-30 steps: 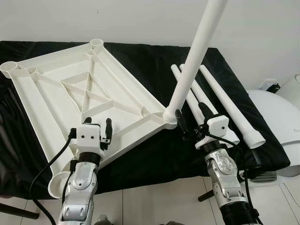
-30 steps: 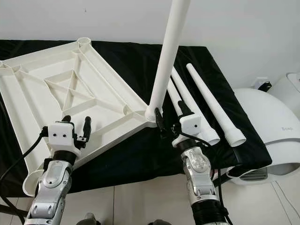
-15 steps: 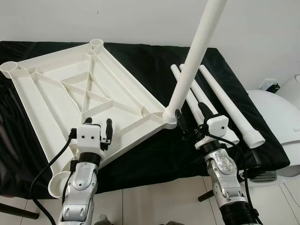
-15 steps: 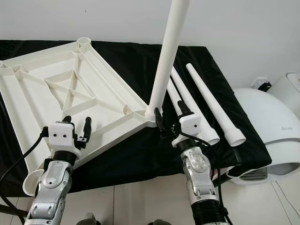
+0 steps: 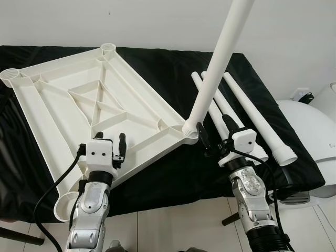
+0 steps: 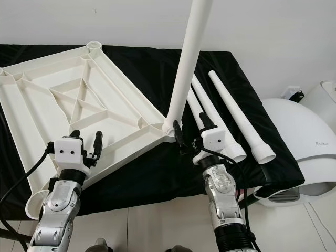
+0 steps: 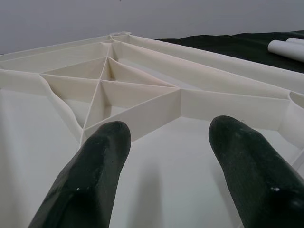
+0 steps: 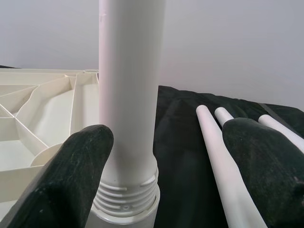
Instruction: Building children table
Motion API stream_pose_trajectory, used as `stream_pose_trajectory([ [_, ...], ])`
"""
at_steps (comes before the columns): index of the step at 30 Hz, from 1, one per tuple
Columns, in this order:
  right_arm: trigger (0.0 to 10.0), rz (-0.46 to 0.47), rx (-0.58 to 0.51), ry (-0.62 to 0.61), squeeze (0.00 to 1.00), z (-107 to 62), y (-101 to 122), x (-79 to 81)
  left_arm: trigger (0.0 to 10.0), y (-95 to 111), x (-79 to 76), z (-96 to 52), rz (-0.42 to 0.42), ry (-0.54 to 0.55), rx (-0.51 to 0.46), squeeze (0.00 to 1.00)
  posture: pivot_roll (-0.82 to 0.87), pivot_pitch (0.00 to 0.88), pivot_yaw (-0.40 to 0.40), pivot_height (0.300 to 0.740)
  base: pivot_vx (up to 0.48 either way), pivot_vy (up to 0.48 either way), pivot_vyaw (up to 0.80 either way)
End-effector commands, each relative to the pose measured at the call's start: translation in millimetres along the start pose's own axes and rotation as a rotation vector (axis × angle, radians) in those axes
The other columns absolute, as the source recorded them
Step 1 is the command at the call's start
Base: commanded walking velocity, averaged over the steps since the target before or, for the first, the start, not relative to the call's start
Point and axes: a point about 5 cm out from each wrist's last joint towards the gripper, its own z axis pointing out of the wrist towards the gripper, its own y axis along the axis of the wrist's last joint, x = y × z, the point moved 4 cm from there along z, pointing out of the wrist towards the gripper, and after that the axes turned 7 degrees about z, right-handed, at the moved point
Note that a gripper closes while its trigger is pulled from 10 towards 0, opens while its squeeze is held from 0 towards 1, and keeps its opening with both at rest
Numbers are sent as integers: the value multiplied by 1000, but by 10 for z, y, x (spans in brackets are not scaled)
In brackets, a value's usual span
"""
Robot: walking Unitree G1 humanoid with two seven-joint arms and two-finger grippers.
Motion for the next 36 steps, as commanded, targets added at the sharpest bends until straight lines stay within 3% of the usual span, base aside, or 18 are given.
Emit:
stream_pose_trajectory([
  [1, 10000, 8, 0, -16, 0, 2, 1, -20, 10000, -105, -28, -25, -2, -8, 51, 0, 76, 109, -83, 740, 0, 0, 0],
  [36, 10000, 7, -4, -30, 0, -8, 20, -23, 10000, -64, -45, 1, -1, -22, 42, 0, 69, 135, -78, 740, 0, 0, 0],
])
